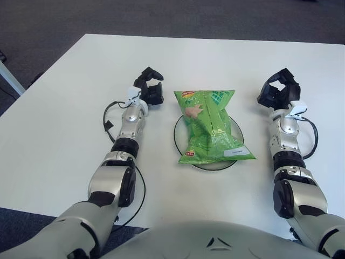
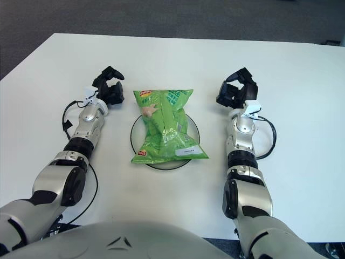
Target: Put the snack into the plate.
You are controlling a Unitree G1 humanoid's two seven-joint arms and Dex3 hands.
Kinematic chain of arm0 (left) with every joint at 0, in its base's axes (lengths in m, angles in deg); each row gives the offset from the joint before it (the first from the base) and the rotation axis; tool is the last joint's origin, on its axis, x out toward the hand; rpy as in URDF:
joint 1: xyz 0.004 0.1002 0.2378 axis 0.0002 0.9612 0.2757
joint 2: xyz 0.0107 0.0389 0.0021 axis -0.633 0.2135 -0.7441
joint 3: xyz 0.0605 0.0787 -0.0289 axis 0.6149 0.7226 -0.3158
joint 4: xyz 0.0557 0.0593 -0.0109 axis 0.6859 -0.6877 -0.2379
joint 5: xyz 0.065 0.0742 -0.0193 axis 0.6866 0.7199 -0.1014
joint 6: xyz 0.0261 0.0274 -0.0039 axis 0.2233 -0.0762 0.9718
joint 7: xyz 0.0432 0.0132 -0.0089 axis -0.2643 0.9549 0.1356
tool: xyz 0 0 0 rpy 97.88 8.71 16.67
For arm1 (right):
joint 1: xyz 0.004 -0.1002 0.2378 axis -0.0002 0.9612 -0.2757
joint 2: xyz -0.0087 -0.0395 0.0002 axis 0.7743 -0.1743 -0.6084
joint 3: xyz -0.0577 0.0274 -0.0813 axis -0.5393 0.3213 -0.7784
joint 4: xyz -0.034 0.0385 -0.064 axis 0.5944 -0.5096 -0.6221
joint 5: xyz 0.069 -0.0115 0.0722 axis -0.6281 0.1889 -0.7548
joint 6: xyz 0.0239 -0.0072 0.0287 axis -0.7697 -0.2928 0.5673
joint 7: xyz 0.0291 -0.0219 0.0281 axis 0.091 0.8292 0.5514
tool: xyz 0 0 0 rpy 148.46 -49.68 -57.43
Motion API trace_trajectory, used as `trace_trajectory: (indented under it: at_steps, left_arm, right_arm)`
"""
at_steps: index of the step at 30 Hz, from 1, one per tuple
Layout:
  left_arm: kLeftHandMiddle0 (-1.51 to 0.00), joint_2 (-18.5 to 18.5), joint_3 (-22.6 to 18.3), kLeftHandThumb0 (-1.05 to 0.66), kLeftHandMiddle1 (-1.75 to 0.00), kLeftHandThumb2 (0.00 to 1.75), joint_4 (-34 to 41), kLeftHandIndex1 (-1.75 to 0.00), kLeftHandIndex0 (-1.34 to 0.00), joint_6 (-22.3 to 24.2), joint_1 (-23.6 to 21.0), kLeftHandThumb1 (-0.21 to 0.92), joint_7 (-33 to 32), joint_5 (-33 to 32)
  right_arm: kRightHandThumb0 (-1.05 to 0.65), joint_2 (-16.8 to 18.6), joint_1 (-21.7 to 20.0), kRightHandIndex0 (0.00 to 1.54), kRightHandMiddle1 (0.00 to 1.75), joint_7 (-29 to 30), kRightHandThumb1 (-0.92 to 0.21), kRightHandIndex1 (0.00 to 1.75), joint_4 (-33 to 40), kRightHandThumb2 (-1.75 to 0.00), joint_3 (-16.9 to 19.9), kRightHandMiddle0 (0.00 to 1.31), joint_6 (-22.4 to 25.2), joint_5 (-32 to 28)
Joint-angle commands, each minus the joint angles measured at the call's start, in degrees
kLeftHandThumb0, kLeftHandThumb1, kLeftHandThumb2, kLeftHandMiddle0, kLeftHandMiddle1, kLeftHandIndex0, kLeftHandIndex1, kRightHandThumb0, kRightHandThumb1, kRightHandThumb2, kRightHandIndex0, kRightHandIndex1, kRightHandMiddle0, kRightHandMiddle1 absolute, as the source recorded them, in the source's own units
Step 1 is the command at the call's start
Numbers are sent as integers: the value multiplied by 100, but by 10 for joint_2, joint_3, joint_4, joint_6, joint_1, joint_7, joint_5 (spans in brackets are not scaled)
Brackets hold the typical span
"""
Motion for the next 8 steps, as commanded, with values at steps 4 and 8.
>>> trace_trajectory:
  at_steps: [4, 8]
  left_arm:
    - [-130, 4, 3, -45, -175, 122, -27, -175, -55, 0, 8, 40, -17, 11]
    - [-129, 5, 2, -45, -175, 120, -27, -175, -54, -1, 9, 41, -19, 9]
  right_arm:
    - [-50, 13, 23, 132, 175, 3, -28, 175, -33, -136, 1, 65, 2, -1]
    - [-50, 14, 26, 132, 175, 5, -28, 175, -27, -136, 0, 65, 12, -2]
